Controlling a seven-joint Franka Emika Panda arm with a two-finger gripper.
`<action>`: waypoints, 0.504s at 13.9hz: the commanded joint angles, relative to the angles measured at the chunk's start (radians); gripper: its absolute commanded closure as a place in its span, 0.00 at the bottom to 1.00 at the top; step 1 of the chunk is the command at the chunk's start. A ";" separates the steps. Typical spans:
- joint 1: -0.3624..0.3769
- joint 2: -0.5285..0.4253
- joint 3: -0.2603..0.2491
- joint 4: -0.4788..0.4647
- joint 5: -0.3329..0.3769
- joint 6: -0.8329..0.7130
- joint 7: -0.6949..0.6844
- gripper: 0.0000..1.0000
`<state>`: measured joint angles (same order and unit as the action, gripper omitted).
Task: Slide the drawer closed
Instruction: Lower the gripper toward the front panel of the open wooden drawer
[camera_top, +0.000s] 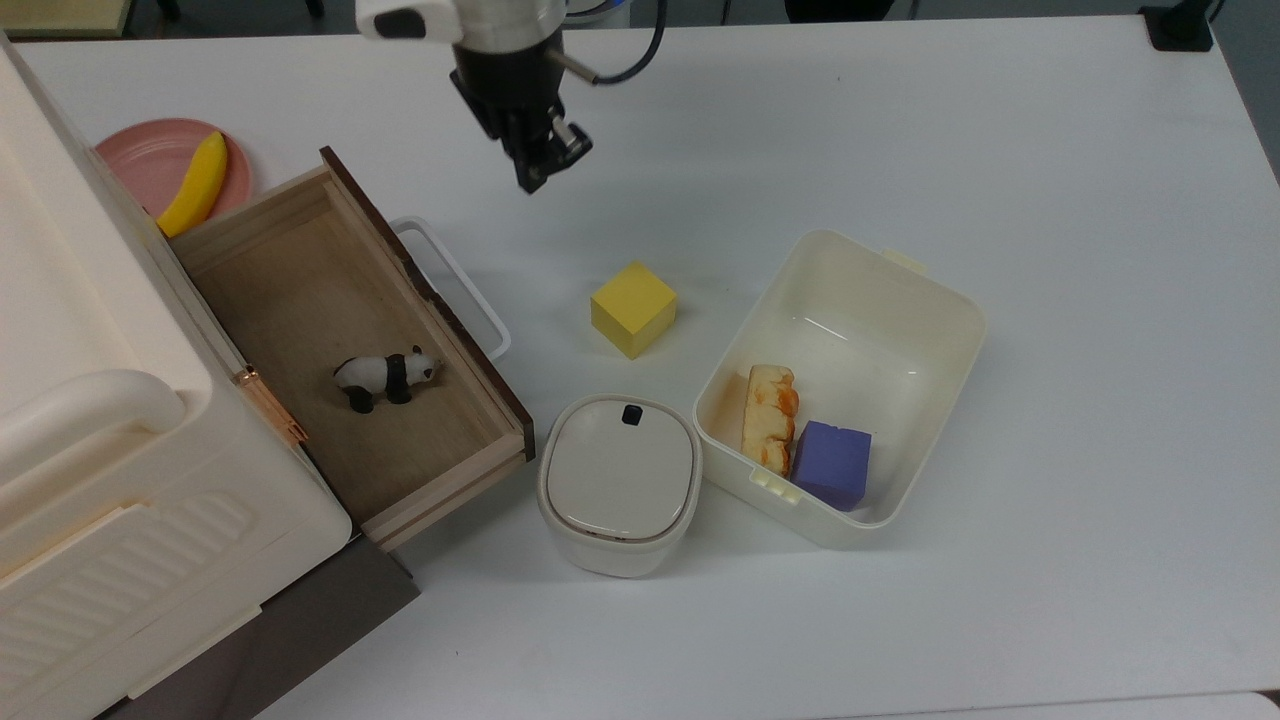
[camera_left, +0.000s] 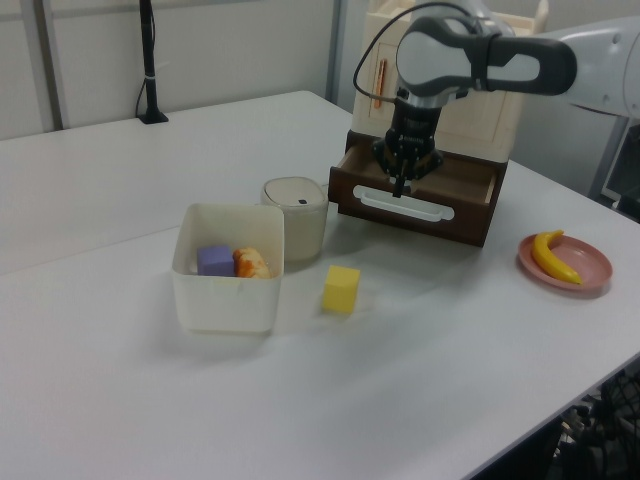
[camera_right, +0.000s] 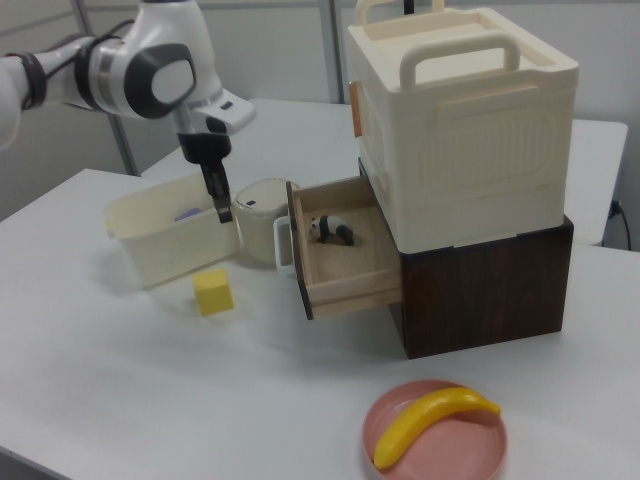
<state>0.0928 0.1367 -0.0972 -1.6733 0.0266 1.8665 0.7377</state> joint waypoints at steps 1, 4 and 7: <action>0.007 0.024 -0.029 -0.026 -0.005 0.059 0.023 0.96; 0.005 0.075 -0.030 -0.025 -0.022 0.097 0.025 0.96; -0.022 0.133 -0.032 -0.019 -0.039 0.201 0.043 0.96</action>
<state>0.0883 0.2393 -0.1218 -1.6834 0.0096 1.9775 0.7451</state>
